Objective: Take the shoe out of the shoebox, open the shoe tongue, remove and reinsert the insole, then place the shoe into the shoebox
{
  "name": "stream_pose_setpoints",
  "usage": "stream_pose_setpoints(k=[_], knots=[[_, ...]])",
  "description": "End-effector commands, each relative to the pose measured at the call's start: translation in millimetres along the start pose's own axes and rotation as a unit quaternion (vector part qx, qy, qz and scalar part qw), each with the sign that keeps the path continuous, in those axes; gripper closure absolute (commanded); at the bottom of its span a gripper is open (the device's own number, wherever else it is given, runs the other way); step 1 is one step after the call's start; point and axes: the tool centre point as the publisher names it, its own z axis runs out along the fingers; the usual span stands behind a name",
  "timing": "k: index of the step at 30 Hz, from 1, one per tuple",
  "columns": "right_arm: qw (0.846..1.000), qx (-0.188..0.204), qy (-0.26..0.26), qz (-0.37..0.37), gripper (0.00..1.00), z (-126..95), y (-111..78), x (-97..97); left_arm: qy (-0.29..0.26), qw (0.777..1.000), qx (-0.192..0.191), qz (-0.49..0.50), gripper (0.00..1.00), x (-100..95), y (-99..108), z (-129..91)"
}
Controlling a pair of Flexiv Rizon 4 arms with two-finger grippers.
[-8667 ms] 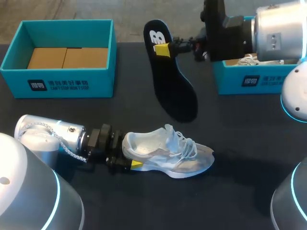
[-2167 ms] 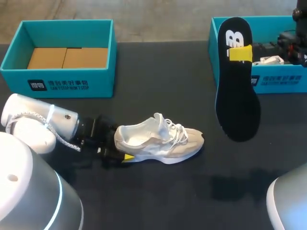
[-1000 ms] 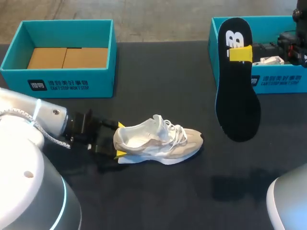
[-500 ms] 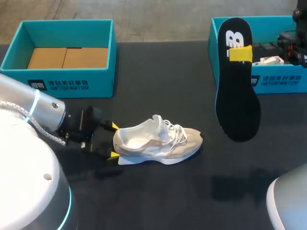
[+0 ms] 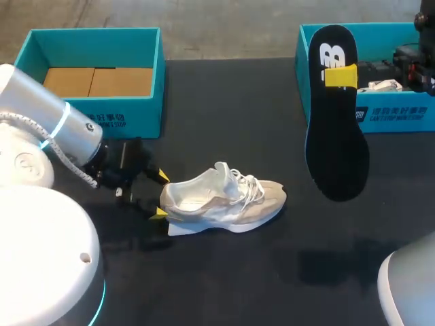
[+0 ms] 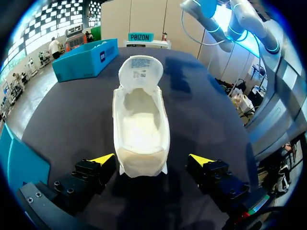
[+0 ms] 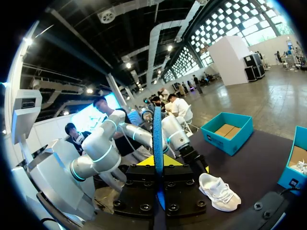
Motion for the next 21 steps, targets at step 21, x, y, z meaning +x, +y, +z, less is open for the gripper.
stream_pose_setpoints(k=[21], knots=[[1.0,0.003,0.001,0.001,1.0,2,3.4,-2.4,-0.008,0.995,-0.103,0.004,0.0,-7.2,-29,-34]])
